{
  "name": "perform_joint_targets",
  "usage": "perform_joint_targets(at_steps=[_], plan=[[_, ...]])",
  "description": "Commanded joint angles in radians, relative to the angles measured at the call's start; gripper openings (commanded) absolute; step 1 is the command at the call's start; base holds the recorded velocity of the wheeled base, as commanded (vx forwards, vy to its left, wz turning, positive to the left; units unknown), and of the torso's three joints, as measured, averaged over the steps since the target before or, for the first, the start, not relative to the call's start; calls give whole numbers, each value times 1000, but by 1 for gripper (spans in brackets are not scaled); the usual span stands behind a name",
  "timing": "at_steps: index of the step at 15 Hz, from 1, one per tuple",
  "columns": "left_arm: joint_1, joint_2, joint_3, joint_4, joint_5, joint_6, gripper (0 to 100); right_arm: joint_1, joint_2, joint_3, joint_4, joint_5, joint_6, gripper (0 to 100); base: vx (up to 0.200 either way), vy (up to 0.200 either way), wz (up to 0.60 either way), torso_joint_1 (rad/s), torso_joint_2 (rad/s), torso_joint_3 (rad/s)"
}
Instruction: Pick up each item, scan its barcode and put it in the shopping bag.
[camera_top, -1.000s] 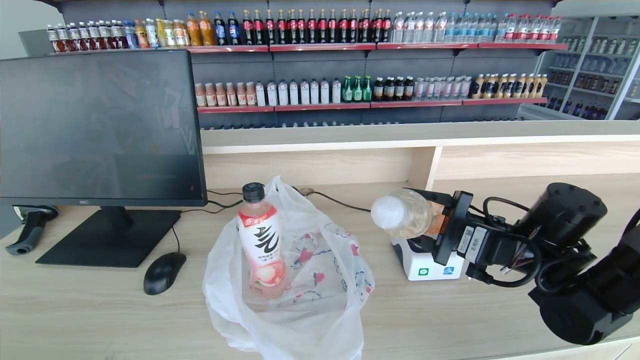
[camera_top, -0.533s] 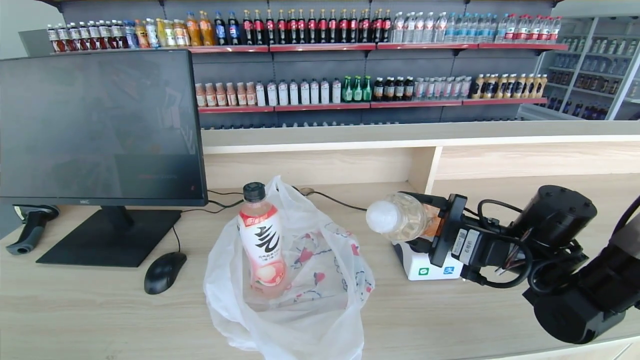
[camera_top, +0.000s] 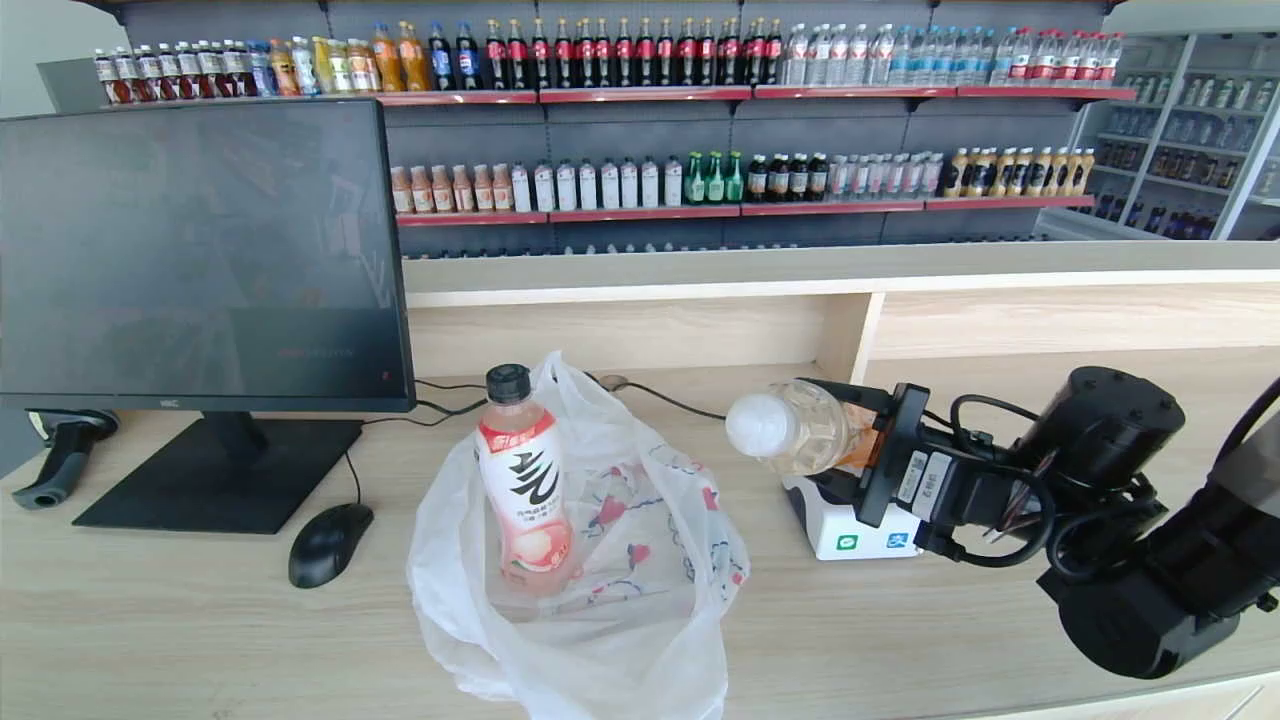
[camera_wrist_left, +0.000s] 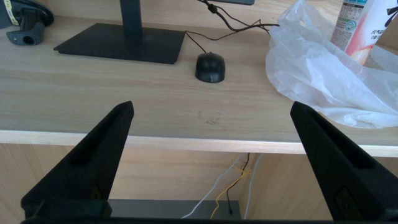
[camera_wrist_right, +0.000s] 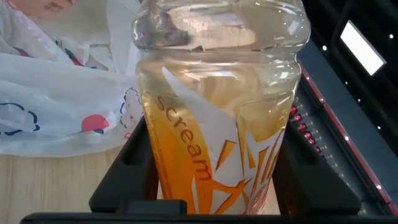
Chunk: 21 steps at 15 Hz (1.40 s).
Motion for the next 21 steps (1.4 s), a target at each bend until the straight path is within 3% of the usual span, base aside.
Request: perform_joint_targets(at_steps=[1,7,10,12,16,20,21], plan=[[0,0,0,0,0,0,100,0,2,-2,-1,0,1,0,0,0,0,0,0,0],[0,0,0,0,-1,2,100,3,0,-3,-1,-4,24,0,0,0,0,0,0,0],[0,0,0,3,0,0,100,49,-66,-21,-1,-110,141,0,0,0,0,0,0,0],[0,0,0,3,0,2,100,96,-141,-18,-1,-245,240,0,0,0,0,0,0,0],[2,0,0,3,0,0,100,221,-279,52,-1,-655,510,0,0,0,0,0,0,0],[0,0,0,3,-1,0,100,326,-284,-20,-1,-1095,1001,0,0,0,0,0,0,0],[0,0,0,3,0,2,100,308,-273,-31,-1,-1086,1050,0,0,0,0,0,0,0]])
